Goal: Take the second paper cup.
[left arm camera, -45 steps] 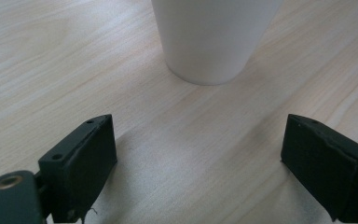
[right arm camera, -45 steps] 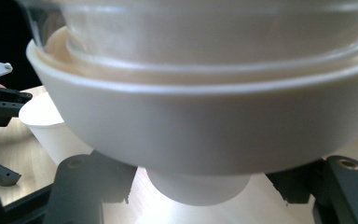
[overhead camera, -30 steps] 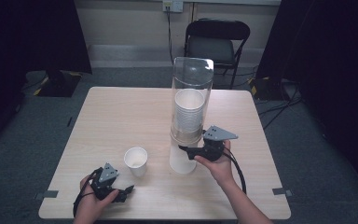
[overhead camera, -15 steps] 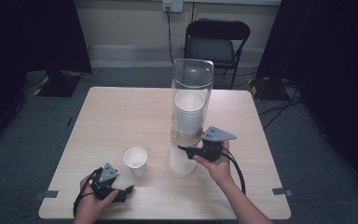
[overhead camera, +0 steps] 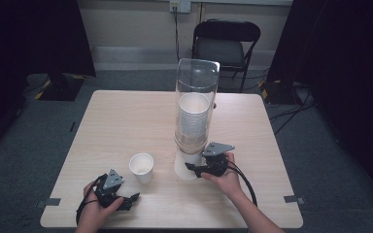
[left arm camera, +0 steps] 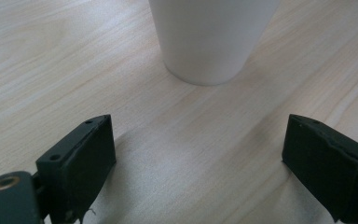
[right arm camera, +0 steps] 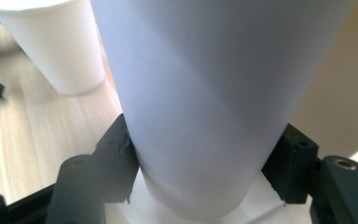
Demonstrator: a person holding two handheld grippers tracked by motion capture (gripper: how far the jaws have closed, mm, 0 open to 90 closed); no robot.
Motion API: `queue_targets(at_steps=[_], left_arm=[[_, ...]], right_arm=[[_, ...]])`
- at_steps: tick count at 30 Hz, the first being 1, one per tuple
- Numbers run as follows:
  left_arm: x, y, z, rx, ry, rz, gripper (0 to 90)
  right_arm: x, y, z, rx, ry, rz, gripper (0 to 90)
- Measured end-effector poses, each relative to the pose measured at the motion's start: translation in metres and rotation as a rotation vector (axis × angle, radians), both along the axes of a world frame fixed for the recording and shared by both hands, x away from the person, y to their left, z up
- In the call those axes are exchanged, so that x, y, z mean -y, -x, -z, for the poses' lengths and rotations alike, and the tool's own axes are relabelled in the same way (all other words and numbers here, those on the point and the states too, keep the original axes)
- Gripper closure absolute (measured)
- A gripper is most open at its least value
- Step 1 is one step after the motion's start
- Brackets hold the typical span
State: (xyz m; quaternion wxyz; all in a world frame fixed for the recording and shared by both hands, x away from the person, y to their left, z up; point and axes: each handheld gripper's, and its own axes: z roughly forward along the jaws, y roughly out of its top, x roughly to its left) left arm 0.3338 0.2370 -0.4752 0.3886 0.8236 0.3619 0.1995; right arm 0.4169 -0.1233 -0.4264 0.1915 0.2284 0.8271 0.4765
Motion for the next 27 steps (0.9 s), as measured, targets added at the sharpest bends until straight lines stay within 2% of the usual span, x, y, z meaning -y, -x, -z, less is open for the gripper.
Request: queue_targets(at_steps=[8, 17, 19, 27], left_arm=[[0.000, 0.000, 0.000, 0.000, -0.001, 0.001, 8.9], [0.000, 0.000, 0.000, -0.002, 0.004, 0.001, 8.8], [0.000, 0.000, 0.000, -0.002, 0.003, 0.000, 8.8], [0.000, 0.000, 0.000, -0.001, 0.003, 0.000, 8.8]], right_arm=[[0.011, 0.003, 0.005, -0.018, 0.009, -0.008, 34.6], [0.022, 0.004, 0.009, -0.029, 0.010, 0.006, 34.1], [0.025, 0.004, 0.011, -0.026, 0.024, 0.019, 34.0], [0.036, 0.003, 0.012, -0.026, -0.002, 0.044, 33.8]])
